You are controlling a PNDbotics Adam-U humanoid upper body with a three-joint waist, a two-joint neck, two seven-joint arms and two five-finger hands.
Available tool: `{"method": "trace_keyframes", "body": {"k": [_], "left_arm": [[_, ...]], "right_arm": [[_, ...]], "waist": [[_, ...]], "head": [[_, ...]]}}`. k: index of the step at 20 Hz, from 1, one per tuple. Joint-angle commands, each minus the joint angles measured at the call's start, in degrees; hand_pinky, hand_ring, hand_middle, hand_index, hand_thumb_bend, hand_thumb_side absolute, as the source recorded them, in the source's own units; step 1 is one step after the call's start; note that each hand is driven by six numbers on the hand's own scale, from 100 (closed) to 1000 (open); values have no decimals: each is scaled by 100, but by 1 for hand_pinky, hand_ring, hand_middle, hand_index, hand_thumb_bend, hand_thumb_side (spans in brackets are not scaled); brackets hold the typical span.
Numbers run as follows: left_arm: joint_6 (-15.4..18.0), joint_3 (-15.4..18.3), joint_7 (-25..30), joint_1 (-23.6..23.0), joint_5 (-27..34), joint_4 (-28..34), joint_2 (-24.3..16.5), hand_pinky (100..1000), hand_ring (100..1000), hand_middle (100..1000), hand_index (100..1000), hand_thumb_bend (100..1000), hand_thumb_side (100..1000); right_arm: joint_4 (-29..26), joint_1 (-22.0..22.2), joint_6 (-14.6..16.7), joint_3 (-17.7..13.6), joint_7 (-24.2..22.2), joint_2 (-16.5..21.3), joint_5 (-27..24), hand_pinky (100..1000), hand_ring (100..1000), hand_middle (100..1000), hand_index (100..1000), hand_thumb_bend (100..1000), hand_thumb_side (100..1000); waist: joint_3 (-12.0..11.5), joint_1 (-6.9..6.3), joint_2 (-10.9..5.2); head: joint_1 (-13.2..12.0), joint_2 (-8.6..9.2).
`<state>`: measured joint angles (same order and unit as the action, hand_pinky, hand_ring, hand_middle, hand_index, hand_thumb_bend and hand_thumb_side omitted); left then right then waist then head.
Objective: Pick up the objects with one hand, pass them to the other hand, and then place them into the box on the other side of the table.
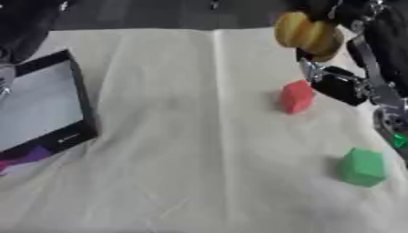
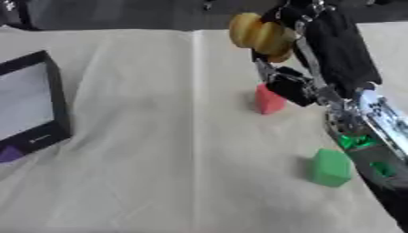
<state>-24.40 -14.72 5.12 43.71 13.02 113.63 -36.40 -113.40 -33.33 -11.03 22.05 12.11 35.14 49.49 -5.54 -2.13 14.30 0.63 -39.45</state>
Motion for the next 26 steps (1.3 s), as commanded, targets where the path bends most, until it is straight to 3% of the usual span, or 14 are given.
{"method": "trace_keyframes", "body": {"k": [1,9,18,26], "left_arm": [[-215,-235,492,281,-222,96,-186,880,847,752,807,100,751],[-795,-987,1571,827,-1158,96,-90,893,870,786,845,100,668],[-1156,-1449,2063,1321,-1969,96,107,910,887,813,871,105,540],[-1556,-1700,2539,1433,-2782,94,120,915,900,834,897,314,456]], "right_arm": [[-120,-143,133,159,-71,-60,267,765,551,470,541,117,100],[-120,-206,361,555,51,-174,520,796,554,469,543,105,100],[-120,-367,716,907,181,-238,717,802,571,465,545,108,100],[-120,-497,792,1033,353,-296,746,794,576,463,545,127,100]], "waist": [[-16,-3,-156],[-48,-20,-167],[-92,-49,-201],[-102,-48,-209]], "head": [[-52,-14],[-192,40],[-306,-14],[-352,-26]]}}
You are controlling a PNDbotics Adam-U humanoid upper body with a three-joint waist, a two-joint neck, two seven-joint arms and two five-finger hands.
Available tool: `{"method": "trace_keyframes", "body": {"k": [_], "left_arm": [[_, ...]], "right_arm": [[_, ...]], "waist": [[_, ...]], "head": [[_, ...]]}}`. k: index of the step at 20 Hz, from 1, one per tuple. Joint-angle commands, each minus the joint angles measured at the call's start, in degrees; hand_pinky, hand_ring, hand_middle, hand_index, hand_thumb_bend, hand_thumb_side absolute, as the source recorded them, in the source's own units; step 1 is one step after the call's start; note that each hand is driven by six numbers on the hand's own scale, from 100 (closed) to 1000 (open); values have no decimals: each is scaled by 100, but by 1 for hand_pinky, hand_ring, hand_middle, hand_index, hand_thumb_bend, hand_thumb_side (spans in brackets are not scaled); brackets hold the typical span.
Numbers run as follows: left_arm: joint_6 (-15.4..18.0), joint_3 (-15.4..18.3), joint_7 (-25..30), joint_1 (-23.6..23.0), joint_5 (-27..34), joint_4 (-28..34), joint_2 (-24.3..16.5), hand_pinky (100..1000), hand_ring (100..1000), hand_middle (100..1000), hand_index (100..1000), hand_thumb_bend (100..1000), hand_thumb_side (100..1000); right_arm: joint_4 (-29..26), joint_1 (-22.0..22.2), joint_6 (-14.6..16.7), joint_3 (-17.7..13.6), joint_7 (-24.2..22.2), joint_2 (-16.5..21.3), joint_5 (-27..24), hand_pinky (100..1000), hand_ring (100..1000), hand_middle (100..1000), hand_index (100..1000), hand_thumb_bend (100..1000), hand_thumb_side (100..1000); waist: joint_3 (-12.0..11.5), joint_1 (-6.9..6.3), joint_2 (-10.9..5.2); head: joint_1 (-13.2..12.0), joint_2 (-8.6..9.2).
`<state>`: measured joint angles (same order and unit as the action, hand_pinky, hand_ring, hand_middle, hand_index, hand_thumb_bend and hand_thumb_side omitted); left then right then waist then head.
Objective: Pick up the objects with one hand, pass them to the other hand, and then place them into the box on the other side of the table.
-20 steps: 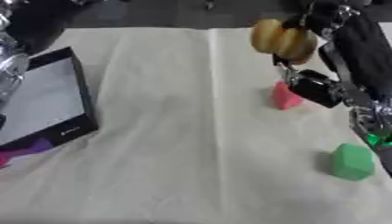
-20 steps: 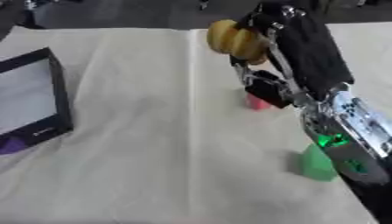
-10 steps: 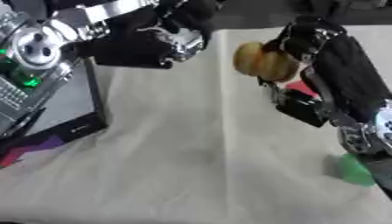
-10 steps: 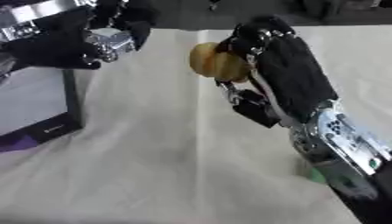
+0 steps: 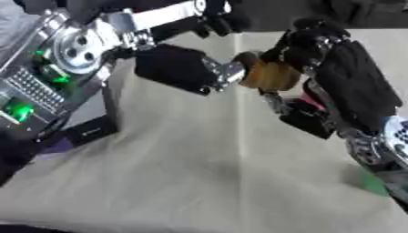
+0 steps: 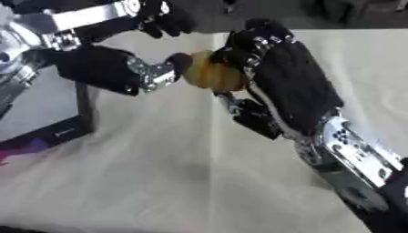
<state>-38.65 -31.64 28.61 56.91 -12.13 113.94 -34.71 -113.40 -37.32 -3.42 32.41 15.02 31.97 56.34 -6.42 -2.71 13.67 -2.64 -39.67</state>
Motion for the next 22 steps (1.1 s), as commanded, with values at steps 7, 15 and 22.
{"method": "trace_keyframes", "body": {"k": [7,15,22], "left_arm": [[-132,-148,765,187,-1058,-132,16,912,903,840,908,400,437],[-81,-256,830,205,-1422,-378,127,908,900,838,913,398,450],[-163,-394,987,230,-1362,-622,212,902,894,828,908,379,486]], "right_arm": [[-119,-186,168,130,94,-42,213,798,582,460,546,135,100],[-119,-226,323,169,268,-100,327,803,584,456,543,146,100],[-119,-265,418,206,388,-140,380,806,584,455,543,153,100]], "waist": [[-27,16,-145],[-26,23,-136],[-21,29,-133]], "head": [[-38,-31],[-87,4],[-128,-7]]}}
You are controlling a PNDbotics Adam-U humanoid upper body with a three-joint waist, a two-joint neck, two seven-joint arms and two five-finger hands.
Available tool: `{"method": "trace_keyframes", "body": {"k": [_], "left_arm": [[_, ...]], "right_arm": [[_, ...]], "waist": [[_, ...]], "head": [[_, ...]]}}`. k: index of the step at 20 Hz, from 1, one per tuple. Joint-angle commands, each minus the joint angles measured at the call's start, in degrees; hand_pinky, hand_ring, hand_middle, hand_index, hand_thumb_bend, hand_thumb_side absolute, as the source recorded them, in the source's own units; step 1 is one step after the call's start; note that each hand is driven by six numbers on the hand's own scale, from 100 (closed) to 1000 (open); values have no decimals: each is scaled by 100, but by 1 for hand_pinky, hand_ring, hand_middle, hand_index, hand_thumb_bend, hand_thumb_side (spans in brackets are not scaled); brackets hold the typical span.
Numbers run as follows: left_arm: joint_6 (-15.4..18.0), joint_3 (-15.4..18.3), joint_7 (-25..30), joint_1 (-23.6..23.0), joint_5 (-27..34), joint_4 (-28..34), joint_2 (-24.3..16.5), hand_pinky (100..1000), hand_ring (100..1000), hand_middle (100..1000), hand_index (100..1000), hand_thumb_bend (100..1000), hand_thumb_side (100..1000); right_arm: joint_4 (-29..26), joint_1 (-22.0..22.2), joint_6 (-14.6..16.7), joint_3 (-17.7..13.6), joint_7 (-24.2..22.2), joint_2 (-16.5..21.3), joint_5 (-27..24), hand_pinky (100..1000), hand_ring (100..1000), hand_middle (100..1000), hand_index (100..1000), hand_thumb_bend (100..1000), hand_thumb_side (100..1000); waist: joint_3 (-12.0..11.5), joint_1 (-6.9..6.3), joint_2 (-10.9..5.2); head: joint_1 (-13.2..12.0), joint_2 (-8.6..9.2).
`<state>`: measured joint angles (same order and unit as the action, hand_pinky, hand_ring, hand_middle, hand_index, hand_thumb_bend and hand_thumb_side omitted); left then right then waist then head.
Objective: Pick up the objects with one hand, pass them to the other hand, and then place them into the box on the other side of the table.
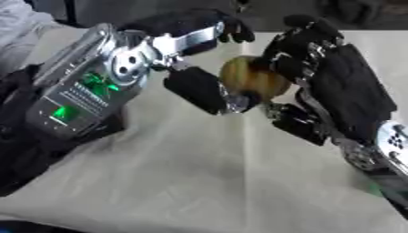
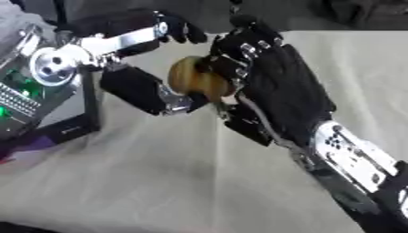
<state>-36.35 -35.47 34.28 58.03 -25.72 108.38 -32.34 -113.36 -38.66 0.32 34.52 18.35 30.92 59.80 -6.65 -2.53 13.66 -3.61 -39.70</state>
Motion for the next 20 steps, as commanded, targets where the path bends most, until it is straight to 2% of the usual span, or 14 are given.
{"method": "trace_keyframes", "body": {"k": [1,6,7,8,9,13,17,20], "left_arm": [[-407,-25,443,121,19,-92,-15,901,892,824,907,360,488],[-490,-41,435,131,212,-112,42,894,883,792,884,270,472],[-522,-36,416,130,282,-112,57,894,880,783,880,232,460],[-560,-30,390,127,372,-112,68,888,871,762,865,146,447],[-604,-18,347,124,500,-108,78,888,864,750,851,100,439],[-688,65,-179,106,1388,-13,91,874,837,704,804,100,496],[-497,50,-909,102,2387,77,60,855,800,653,755,100,445],[-419,-4,-1375,94,2895,17,51,828,749,586,697,100,392]], "right_arm": [[-123,-136,51,2,58,-41,36,807,584,454,543,151,100],[-123,-153,89,30,40,-60,27,808,583,454,543,148,100],[-123,-155,98,34,35,-63,22,808,583,454,543,148,100],[-123,-157,104,35,31,-65,18,809,583,454,543,148,100],[-123,-158,110,37,22,-65,14,811,583,454,543,146,100],[-123,-144,131,56,-74,-52,5,811,584,455,544,135,100],[-123,-131,144,75,-179,-41,-15,813,582,457,545,120,100],[-123,-126,155,87,-209,-38,-34,816,589,468,556,133,100]], "waist": [[3,12,-131],[1,24,-121],[0,26,-120],[-1,28,-119],[-1,30,-118],[-8,35,-117],[-9,35,-112],[-2,42,-106]], "head": [[-32,-8],[-39,-27],[-42,-31],[-43,-33],[-43,-34],[-36,-40],[6,-46],[26,-47]]}}
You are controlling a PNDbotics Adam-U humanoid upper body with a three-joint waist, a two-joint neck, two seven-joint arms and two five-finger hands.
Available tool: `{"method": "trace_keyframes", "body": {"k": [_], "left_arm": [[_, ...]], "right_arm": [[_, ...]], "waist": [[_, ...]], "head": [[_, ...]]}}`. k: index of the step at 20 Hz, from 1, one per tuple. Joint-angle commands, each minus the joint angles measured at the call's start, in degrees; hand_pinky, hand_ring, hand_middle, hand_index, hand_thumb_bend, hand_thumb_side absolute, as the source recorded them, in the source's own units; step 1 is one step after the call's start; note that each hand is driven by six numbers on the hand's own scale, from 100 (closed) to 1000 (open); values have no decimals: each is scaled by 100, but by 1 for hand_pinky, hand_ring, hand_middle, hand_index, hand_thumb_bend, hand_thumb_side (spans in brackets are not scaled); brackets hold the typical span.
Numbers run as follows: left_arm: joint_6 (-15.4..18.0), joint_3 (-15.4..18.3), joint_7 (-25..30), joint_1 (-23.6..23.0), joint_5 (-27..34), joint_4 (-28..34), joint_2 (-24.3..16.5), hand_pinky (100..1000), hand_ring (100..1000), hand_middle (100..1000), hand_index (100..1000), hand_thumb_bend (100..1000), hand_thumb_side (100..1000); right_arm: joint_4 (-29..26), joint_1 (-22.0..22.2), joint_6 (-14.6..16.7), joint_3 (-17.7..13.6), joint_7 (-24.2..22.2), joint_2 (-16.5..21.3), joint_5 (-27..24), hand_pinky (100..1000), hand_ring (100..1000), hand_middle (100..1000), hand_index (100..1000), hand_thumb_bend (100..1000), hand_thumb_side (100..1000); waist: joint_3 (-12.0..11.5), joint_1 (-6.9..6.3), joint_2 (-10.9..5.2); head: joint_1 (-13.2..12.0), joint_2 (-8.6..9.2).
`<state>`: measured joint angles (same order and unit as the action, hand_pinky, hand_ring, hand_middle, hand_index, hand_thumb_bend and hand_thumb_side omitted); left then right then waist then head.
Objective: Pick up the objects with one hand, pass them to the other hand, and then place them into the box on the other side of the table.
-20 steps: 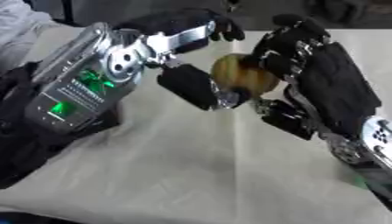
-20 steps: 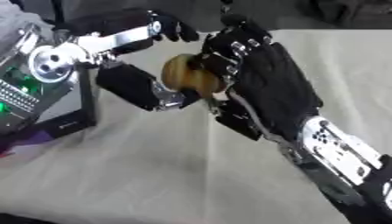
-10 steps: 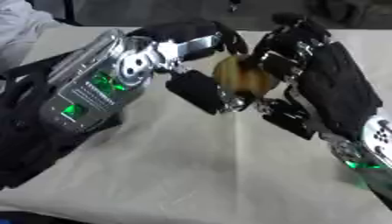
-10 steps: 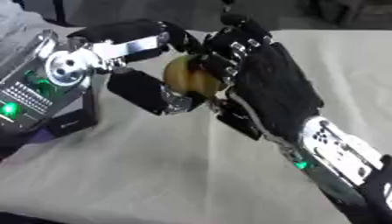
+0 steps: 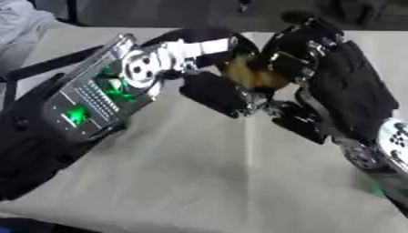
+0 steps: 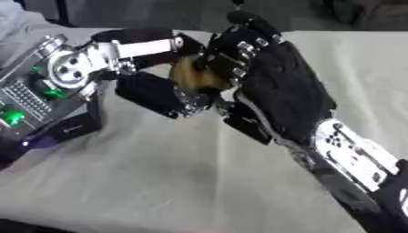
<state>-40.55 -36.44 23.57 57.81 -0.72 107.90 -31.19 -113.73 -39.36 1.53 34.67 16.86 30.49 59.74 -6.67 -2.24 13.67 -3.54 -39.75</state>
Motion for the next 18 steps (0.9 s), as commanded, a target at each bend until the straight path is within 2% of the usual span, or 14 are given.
{"method": "trace_keyframes", "body": {"k": [1,6,11,14,18], "left_arm": [[-6,70,-436,112,508,25,-65,818,731,562,671,100,376],[-80,-39,-866,105,715,-122,-88,744,604,428,520,100,359],[-167,-98,-902,45,214,-279,-126,696,506,312,411,100,365],[-128,-74,-870,-10,-74,-386,-155,684,473,265,365,100,361],[-19,-19,-830,-127,-310,-512,-257,675,455,238,336,100,364]], "right_arm": [[-86,-55,41,78,-71,9,-33,816,593,476,567,148,100],[-86,-51,68,93,-67,33,-121,814,632,541,634,299,100],[-86,-25,18,114,-168,76,-193,817,681,601,682,428,100],[-86,-19,26,127,-230,116,-196,830,718,662,709,550,100],[-86,7,46,136,-312,180,-116,845,751,742,757,526,100]], "waist": [[4,15,-106],[16,19,-115],[28,30,-124],[35,38,-127],[46,39,-128]], "head": [[16,-40],[-26,-44],[-58,-33],[-95,-59],[-119,-60]]}}
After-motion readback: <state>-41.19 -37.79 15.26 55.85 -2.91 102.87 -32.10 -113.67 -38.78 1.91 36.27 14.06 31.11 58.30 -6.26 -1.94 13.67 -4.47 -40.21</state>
